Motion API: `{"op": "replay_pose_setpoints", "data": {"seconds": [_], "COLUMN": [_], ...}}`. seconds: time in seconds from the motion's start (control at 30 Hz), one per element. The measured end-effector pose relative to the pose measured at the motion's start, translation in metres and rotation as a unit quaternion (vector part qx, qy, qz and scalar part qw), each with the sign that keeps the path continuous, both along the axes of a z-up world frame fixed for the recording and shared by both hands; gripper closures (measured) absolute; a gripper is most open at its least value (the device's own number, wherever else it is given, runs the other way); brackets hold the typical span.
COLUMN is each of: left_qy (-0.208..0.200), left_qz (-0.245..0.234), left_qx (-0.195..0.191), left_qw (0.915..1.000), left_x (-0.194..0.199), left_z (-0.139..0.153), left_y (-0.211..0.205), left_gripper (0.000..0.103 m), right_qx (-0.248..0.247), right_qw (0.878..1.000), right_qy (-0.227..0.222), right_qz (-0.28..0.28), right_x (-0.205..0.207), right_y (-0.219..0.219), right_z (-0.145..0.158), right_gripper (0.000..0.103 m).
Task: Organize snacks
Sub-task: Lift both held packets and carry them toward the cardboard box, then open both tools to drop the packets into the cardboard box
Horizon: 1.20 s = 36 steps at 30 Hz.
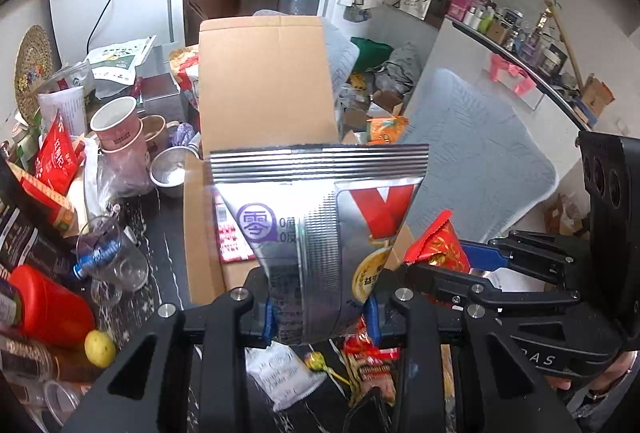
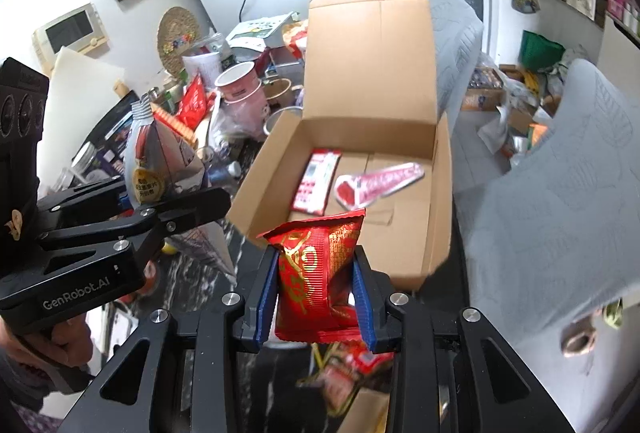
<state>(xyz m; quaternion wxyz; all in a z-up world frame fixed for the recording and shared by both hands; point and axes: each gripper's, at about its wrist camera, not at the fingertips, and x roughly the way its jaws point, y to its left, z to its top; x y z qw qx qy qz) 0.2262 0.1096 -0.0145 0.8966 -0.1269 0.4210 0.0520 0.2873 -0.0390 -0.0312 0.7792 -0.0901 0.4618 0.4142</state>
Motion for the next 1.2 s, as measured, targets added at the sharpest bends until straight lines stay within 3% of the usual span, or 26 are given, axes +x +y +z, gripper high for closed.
{"op": "replay_pose_setpoints", "data": {"seconds": [0.43, 0.83, 1.2], "left_qy": [0.022, 0.059, 0.107], "left_qz": [0.019, 0.031, 0.049], "left_qx": [0.003, 0.008, -0.019], "left_qw": [0.9996, 0.9978, 0.9929], "left_x": [0.064, 0.108, 0.128], "left_z": [-0.034, -0.088, -0.142], "left_y": [0.036, 0.062, 0.081], "left_gripper": [0.071, 0.071, 0.071], "right_qx": [-0.013, -0.037, -0.069], "right_qw": [1.0, 0.999, 0.997], "right_qy": [0.011, 0.022, 0.039], "right_qz": [-0.003, -0.002, 0.003], "right_x": [0.069, 0.117, 0.14], "right_y": [0.038, 0.079, 0.106], "right_z": [-0.029, -0.074, -0.118], "right_gripper": [0.069, 0.069, 0.069]}}
